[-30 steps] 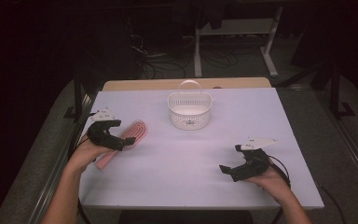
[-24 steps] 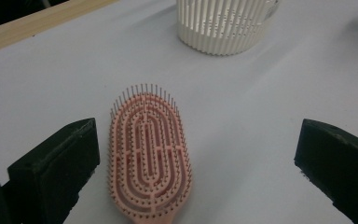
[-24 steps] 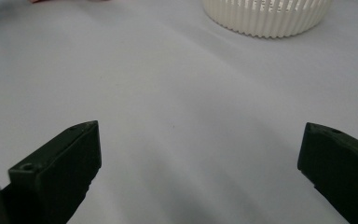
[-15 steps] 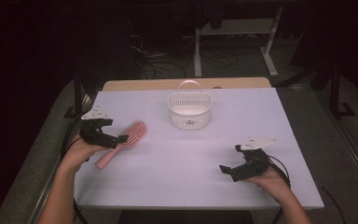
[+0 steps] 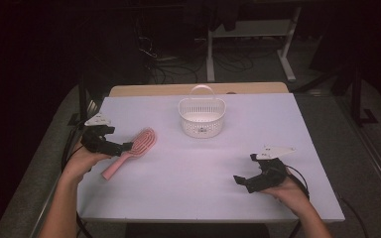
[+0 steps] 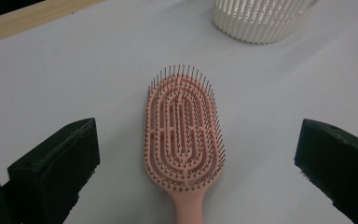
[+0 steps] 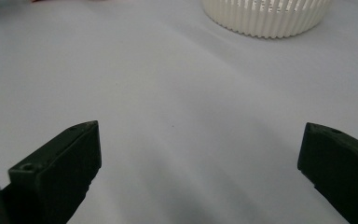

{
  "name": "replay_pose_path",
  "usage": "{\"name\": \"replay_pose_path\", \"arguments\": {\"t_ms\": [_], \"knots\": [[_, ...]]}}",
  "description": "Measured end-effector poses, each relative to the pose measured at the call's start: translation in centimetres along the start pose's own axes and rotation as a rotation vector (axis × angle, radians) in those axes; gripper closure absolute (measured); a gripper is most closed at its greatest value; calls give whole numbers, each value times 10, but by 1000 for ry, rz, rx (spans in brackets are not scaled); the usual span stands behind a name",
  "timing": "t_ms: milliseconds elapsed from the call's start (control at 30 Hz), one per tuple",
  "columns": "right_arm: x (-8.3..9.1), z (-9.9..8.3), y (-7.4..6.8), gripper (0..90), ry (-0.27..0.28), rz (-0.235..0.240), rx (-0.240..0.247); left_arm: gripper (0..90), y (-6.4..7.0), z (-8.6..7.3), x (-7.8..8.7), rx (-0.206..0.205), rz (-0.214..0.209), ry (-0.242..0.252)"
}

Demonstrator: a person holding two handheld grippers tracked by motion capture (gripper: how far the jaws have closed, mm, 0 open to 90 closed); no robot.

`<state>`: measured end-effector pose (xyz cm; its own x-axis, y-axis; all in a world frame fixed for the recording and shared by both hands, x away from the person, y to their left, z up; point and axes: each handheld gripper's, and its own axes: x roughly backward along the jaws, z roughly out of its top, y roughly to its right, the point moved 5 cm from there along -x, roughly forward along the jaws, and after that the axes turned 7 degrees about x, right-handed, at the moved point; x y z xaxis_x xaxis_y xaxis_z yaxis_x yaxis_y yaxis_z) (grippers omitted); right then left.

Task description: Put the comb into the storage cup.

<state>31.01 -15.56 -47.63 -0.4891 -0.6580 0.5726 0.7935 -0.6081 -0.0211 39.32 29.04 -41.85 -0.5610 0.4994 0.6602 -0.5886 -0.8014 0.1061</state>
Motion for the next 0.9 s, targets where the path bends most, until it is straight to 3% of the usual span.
{"name": "replay_pose_path", "arguments": {"t_ms": [900], "knots": [[1,0,1,0,2,-1,0,2,-4,-11,-12,-2,31,-118]]}}
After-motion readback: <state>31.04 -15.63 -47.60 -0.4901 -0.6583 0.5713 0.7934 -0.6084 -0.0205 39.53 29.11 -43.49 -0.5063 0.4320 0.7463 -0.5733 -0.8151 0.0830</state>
